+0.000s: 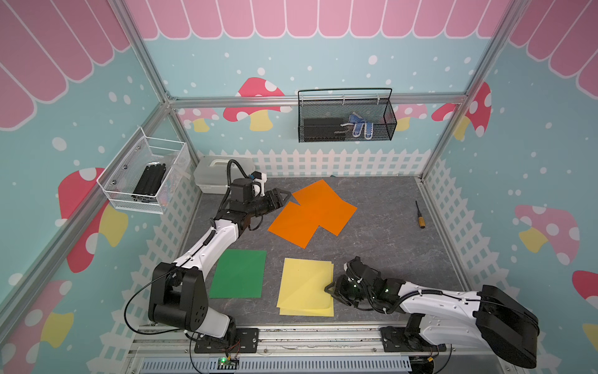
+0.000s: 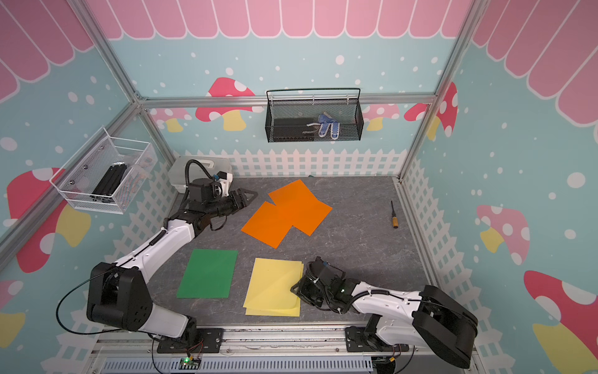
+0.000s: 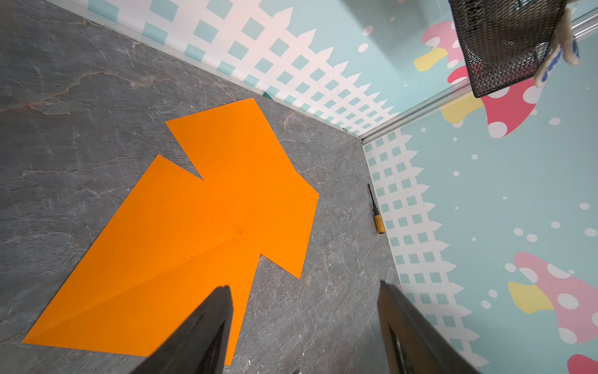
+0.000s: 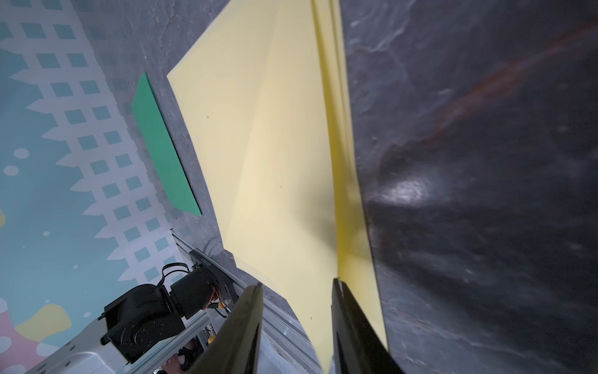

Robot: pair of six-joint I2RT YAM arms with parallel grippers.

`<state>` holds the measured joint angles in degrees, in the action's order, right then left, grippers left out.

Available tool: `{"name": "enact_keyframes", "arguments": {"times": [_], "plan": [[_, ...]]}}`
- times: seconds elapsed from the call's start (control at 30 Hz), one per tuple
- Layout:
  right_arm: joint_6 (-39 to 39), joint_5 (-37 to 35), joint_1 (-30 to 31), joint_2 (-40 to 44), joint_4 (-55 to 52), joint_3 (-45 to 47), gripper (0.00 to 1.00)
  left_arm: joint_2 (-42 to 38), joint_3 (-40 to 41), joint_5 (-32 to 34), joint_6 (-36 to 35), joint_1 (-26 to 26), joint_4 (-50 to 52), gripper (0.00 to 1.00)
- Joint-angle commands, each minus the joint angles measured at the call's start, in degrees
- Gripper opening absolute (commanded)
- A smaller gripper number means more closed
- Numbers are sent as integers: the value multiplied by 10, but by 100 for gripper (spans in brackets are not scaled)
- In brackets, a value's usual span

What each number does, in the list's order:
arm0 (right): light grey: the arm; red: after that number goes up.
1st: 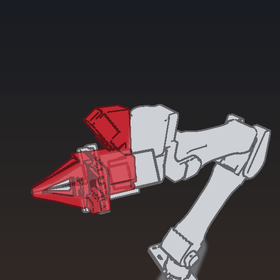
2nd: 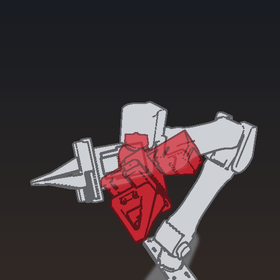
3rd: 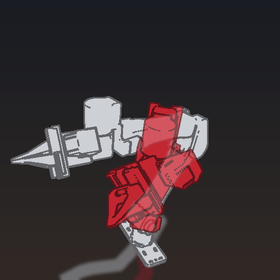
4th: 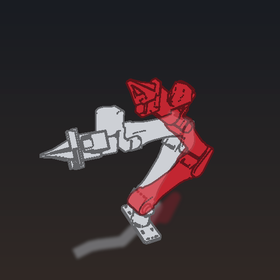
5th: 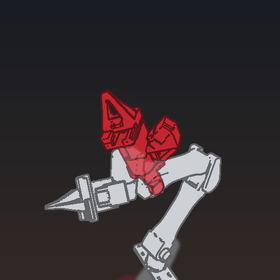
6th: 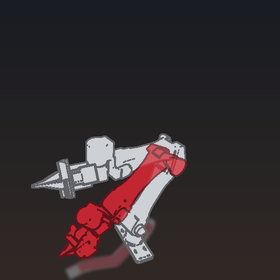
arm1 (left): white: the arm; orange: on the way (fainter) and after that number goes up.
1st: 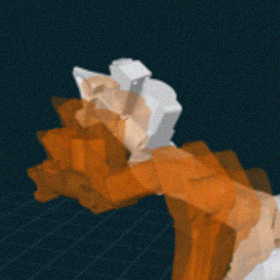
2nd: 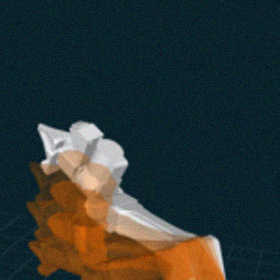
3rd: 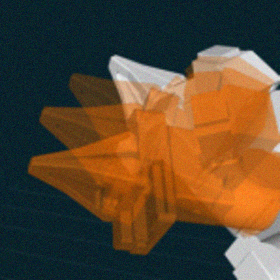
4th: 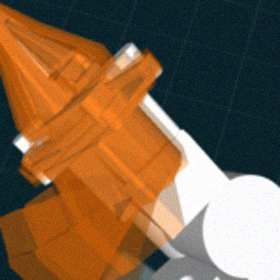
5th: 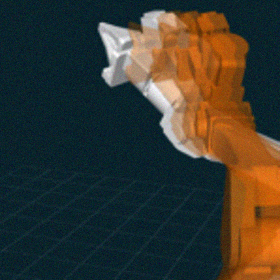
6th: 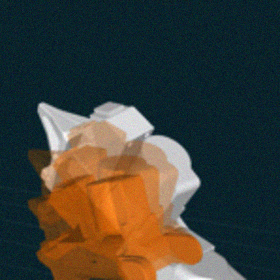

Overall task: Sort the scattered colored papers by color
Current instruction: Place the colored paper.

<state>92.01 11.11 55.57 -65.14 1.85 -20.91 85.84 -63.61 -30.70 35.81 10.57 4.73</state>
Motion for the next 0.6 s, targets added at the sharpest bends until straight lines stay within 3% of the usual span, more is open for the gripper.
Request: {"name": "enact_keyframes", "arguments": {"times": [0.0,0.17,0.3,0.43,0.57], "plan": [[56,-37,4,44,-70,24,38,5,2,-9,6,-4,-16,74],[55,-81,1,127,-161,24,40,12,0,-14,7,-3,-16,74],[-7,-73,-55,152,-210,-13,47,31,-8,-16,10,-2,-8,74],[-116,-9,-165,112,-226,-73,48,66,-26,-14,7,0,15,74],[-253,41,-267,1,-239,-197,49,119,-63,-16,3,12,29,73]]}}
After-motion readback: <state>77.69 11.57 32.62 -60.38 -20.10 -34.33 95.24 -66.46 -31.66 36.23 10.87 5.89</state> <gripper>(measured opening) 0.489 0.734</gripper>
